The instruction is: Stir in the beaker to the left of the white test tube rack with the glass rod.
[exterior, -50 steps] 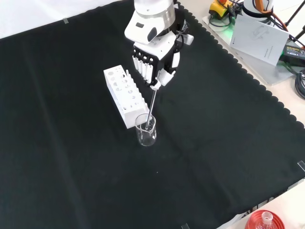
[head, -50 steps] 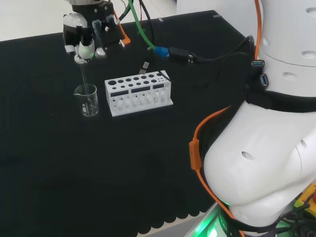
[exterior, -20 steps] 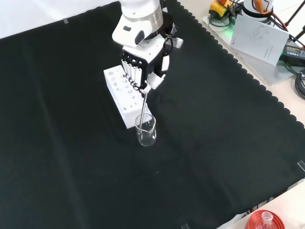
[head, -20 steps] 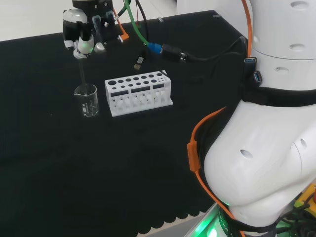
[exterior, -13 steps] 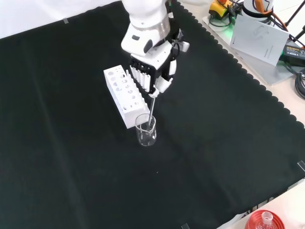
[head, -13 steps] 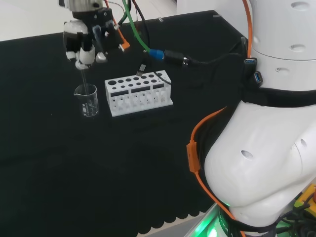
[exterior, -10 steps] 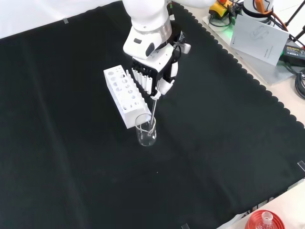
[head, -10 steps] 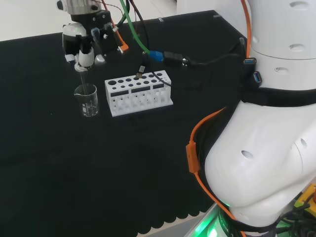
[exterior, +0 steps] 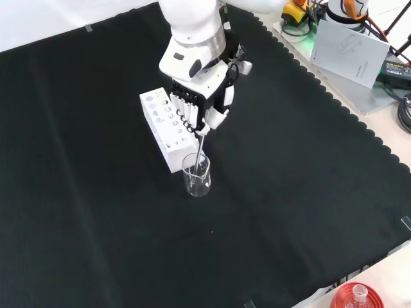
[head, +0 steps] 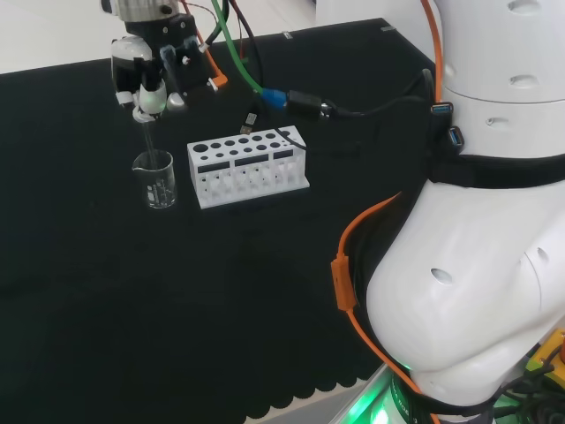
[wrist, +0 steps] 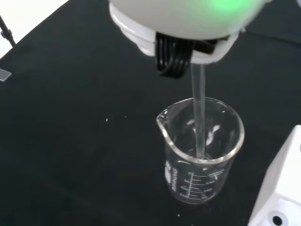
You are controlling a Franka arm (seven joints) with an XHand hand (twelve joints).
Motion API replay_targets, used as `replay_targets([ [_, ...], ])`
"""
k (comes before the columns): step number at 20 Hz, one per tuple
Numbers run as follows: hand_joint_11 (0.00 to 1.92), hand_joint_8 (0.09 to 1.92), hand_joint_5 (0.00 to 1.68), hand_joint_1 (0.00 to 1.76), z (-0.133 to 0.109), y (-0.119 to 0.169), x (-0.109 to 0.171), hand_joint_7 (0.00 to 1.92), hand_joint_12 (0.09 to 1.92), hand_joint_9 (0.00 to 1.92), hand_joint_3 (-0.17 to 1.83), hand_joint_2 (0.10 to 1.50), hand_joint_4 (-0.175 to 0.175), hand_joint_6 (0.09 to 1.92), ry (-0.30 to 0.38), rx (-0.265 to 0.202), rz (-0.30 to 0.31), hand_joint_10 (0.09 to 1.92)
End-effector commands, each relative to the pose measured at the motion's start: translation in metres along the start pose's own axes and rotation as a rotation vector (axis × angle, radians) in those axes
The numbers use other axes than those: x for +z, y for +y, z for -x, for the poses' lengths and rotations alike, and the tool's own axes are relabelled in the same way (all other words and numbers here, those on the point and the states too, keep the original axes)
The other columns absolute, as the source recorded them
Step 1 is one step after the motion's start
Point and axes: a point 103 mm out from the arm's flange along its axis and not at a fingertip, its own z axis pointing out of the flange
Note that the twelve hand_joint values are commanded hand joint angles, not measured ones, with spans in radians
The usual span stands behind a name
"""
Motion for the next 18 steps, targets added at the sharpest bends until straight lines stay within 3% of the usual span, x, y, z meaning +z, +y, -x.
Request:
replay_targets([
  [1, 1.42, 0.79, 1.06, 1.44, 0.009, -0.005, -0.003, 1.28, 0.8, 1.3, 0.8, 0.6, -0.175, 0.8, -0.008, 0.018, 0.0, 0.95],
  [6, 1.42, 0.79, 1.06, 1.44, 0.014, -0.012, -0.003, 1.28, 0.8, 1.3, 0.8, 0.6, -0.175, 0.8, 0.004, 0.012, 0.001, 0.95],
  [11, 1.42, 0.79, 1.06, 1.44, -0.01, -0.01, -0.001, 1.28, 0.8, 1.3, 0.8, 0.6, -0.175, 0.8, -0.018, -0.003, -0.001, 0.95],
  [18, 1.42, 0.79, 1.06, 1.44, -0.022, -0.002, 0.0, 1.28, 0.8, 1.3, 0.8, 0.6, -0.175, 0.8, -0.007, -0.023, -0.006, 0.95],
])
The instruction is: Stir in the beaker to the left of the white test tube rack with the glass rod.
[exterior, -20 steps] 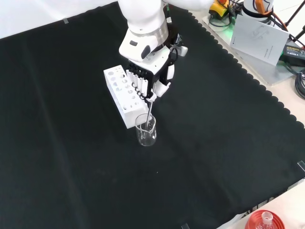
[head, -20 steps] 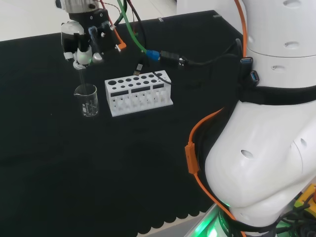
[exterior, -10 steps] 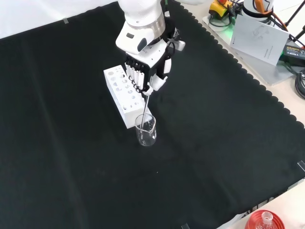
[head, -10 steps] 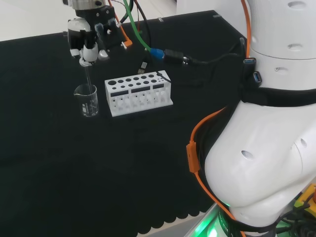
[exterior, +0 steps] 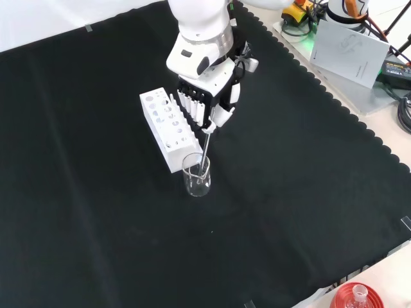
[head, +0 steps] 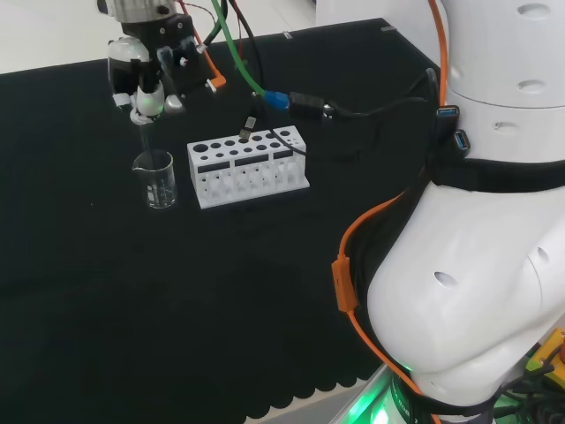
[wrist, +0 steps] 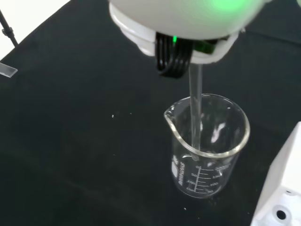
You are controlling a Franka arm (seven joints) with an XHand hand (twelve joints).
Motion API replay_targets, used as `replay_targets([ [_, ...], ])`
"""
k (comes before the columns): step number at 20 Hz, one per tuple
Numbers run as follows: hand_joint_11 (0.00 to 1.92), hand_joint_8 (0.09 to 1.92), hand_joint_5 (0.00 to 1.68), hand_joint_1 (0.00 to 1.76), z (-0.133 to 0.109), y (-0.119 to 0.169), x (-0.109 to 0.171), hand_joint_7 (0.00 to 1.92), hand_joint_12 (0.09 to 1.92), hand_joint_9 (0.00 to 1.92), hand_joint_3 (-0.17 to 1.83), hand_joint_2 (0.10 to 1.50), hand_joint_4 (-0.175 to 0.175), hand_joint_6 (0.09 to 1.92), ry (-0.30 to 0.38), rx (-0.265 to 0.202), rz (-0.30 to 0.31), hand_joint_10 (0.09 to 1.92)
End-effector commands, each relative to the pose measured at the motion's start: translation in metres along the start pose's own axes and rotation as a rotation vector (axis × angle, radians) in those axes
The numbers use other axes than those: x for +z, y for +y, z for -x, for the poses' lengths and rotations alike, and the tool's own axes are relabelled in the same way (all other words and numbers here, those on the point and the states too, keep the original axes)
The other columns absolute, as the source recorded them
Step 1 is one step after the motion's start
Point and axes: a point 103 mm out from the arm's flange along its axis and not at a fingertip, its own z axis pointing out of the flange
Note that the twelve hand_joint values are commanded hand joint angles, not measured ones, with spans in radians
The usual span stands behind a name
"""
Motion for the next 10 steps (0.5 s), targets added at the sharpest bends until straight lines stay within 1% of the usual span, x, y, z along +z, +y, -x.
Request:
replay_targets([
  [1, 1.42, 0.79, 1.06, 1.44, -0.009, 0.006, 0.002, 1.28, 0.8, 1.3, 0.8, 0.6, -0.175, 0.8, 0.002, -0.015, -0.003, 0.95],
  [3, 1.42, 0.79, 1.06, 1.44, -0.008, 0.008, 0.003, 1.28, 0.8, 1.3, 0.8, 0.6, -0.175, 0.8, 0.001, -0.017, -0.006, 0.95],
  [5, 1.42, 0.79, 1.06, 1.44, -0.001, 0.002, 0.003, 1.28, 0.8, 1.3, 0.79, 0.6, -0.175, 0.8, 0.004, -0.016, 0.01, 0.95],
  [7, 1.42, 0.79, 1.06, 1.44, 0.0, 0.003, 0.003, 1.28, 0.8, 1.3, 0.79, 0.6, -0.175, 0.8, 0.002, -0.011, 0.002, 0.95],
  [10, 1.42, 0.79, 1.06, 1.44, 0.006, 0.013, 0.001, 1.28, 0.8, 1.3, 0.79, 0.6, -0.175, 0.8, 0.011, -0.006, -0.014, 0.95],
])
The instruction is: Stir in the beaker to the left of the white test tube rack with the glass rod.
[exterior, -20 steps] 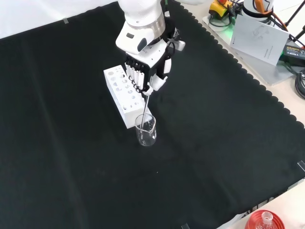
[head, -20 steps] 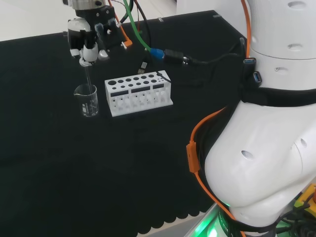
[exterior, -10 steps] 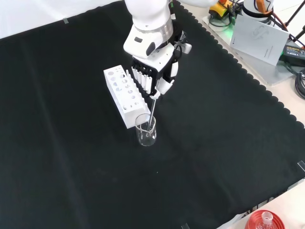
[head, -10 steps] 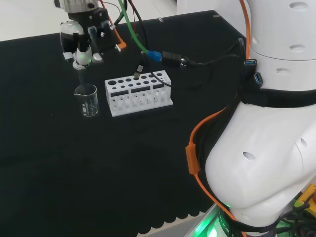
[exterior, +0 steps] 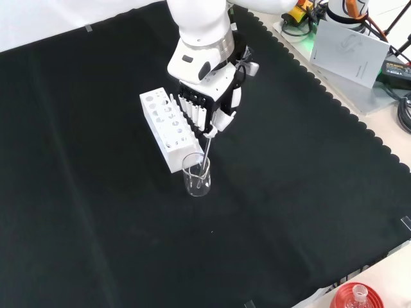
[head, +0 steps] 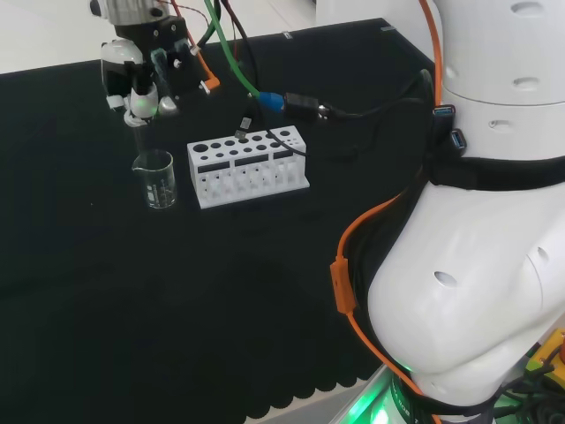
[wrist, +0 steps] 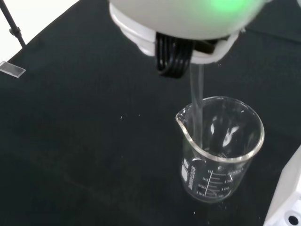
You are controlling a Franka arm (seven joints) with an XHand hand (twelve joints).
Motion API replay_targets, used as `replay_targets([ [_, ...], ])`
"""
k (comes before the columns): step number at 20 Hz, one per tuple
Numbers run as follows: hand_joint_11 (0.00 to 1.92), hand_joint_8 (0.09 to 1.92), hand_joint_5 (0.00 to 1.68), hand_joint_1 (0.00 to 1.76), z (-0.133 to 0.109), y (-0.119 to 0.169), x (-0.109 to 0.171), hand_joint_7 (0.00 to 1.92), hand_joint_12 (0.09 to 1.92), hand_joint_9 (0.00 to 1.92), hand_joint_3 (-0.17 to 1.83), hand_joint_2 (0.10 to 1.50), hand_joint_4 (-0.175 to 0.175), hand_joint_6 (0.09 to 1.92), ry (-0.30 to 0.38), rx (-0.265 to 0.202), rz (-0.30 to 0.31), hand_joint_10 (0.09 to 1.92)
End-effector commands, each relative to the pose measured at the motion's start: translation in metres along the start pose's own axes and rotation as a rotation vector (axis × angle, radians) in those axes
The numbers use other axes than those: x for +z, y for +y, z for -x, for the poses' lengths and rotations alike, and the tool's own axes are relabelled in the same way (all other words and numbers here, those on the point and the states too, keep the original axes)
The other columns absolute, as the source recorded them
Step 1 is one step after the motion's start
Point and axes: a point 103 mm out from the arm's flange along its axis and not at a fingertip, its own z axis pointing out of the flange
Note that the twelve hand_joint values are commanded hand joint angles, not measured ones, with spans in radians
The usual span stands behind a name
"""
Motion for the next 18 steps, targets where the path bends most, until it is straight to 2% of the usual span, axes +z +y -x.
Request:
replay_targets([
  [1, 1.42, 0.79, 1.06, 1.44, 0.014, 0.01, -0.002, 1.28, 0.8, 1.3, 0.79, 0.6, -0.175, 0.8, 0.008, 0.011, -0.011, 0.95],
  [6, 1.42, 0.79, 1.06, 1.44, 0.028, 0.004, -0.001, 1.28, 0.8, 1.3, 0.79, 0.6, -0.175, 0.8, -0.003, 0.03, -0.005, 0.95],
  [14, 1.42, 0.79, 1.06, 1.44, 0.01, -0.005, -0.005, 1.28, 0.8, 1.3, 0.79, 0.6, -0.175, 0.8, -0.006, 0.022, 0.0, 0.95],
  [18, 1.42, 0.79, 1.06, 1.44, 0.012, -0.01, -0.009, 1.28, 0.8, 1.3, 0.79, 0.6, -0.175, 0.8, -0.008, 0.03, 0.005, 0.95],
])
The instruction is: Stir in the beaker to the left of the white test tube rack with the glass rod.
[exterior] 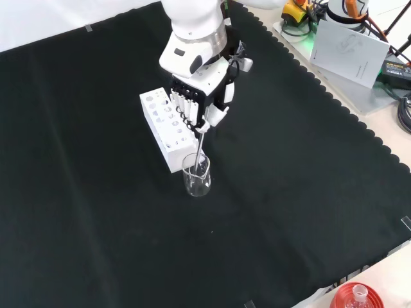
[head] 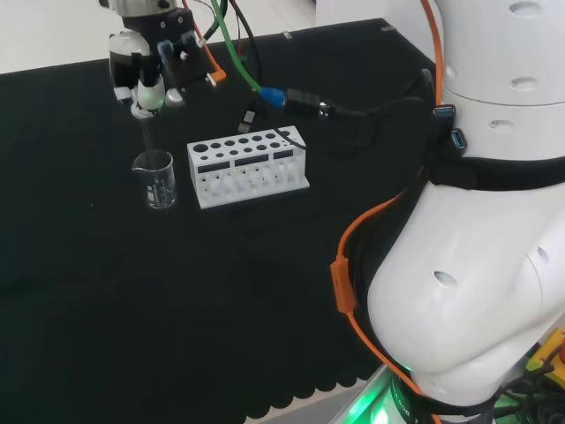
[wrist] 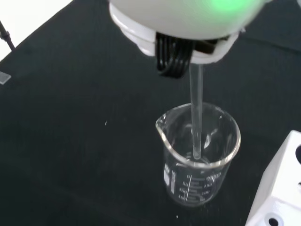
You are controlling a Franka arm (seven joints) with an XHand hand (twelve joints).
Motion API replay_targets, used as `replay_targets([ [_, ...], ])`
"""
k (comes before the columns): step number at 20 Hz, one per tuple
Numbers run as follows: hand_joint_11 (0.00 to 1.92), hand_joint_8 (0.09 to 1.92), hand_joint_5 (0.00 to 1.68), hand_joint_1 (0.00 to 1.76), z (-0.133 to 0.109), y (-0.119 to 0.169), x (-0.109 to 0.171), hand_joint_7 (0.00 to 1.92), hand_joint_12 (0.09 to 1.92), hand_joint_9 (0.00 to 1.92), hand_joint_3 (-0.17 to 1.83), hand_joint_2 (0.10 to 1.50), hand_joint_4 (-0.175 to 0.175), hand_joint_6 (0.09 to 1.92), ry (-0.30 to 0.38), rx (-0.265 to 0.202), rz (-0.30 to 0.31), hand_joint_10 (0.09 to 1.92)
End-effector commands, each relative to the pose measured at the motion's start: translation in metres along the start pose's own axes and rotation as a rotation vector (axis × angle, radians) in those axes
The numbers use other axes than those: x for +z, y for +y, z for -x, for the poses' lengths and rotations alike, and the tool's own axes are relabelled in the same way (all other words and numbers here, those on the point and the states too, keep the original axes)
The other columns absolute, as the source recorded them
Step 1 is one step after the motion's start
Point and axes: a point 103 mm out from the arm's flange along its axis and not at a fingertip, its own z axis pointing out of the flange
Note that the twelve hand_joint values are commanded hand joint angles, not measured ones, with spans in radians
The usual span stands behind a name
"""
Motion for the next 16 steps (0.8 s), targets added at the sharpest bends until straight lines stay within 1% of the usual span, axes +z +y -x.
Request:
replay_targets([
  [1, 1.42, 0.79, 1.06, 1.44, 0.0, -0.011, -0.002, 1.28, 0.8, 1.3, 0.8, 0.6, -0.175, 0.8, -0.004, 0.013, 0.0, 0.95],
  [5, 1.42, 0.79, 1.06, 1.44, 0.003, -0.014, -0.001, 1.28, 0.8, 1.3, 0.8, 0.6, -0.175, 0.8, -0.005, 0.014, -0.004, 0.95],
  [16, 1.42, 0.79, 1.06, 1.44, -0.013, -0.01, 0.007, 1.28, 0.81, 1.3, 0.79, 0.6, -0.175, 0.8, 0.007, -0.02, -0.014, 0.95],
])
